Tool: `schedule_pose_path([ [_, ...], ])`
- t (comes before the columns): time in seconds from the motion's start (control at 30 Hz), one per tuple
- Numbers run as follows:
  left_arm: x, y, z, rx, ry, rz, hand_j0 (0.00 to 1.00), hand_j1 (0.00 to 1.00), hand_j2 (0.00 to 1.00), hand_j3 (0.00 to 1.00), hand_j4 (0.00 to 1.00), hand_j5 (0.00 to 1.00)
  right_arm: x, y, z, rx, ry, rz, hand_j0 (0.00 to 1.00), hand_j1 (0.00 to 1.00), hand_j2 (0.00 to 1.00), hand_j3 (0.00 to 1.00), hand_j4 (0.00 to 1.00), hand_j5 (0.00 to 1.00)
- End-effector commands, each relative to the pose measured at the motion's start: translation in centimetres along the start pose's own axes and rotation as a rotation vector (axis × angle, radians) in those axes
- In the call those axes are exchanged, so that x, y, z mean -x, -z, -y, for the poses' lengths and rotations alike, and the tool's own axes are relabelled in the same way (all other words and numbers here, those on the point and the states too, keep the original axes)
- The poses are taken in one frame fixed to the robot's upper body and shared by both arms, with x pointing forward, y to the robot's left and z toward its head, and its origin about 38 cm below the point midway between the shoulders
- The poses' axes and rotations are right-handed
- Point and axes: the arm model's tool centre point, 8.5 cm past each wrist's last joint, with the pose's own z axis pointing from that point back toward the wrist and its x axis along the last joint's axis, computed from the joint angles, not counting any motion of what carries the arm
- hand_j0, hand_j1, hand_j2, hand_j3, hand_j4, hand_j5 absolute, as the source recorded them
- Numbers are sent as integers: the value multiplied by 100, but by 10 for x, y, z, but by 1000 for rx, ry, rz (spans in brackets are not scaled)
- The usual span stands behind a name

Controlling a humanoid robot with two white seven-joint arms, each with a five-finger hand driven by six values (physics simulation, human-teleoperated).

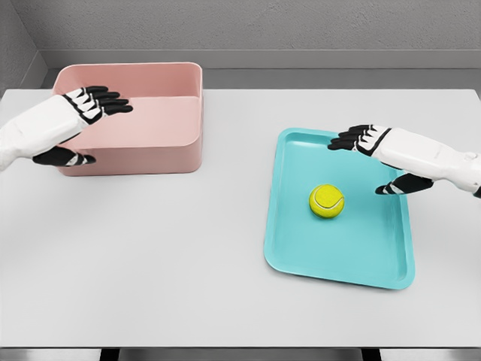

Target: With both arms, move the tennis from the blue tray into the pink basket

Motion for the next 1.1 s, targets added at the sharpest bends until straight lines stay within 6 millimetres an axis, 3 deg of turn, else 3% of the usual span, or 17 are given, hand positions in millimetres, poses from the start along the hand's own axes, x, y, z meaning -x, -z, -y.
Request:
schedule_pose_path([
  [0.0,-3,1,4,-3,-31,8,100,100,100,100,100,100,1,-1,-1,-2,6,-4,100,100,100,100,100,100],
  [0.33,-6,0,16,66,-74,9,100,100,100,100,100,100,-5,-13,4,-111,-43,-6,100,100,100,100,100,100],
  [0.6,-8,1,12,57,-69,17,100,100,100,100,100,100,-11,28,-2,-82,-70,54,100,100,100,100,100,100],
  [0.67,-7,-1,10,50,-76,12,100,100,100,100,100,100,-13,29,-16,-160,-62,62,100,100,100,100,100,100],
  [0.8,-7,-5,11,69,-78,10,100,100,100,100,100,100,-17,34,-26,-207,-58,83,100,100,100,100,100,100],
  [1.07,-13,-4,17,127,-88,27,100,100,100,100,100,100,-18,39,-24,-201,-71,89,100,100,100,100,100,100],
])
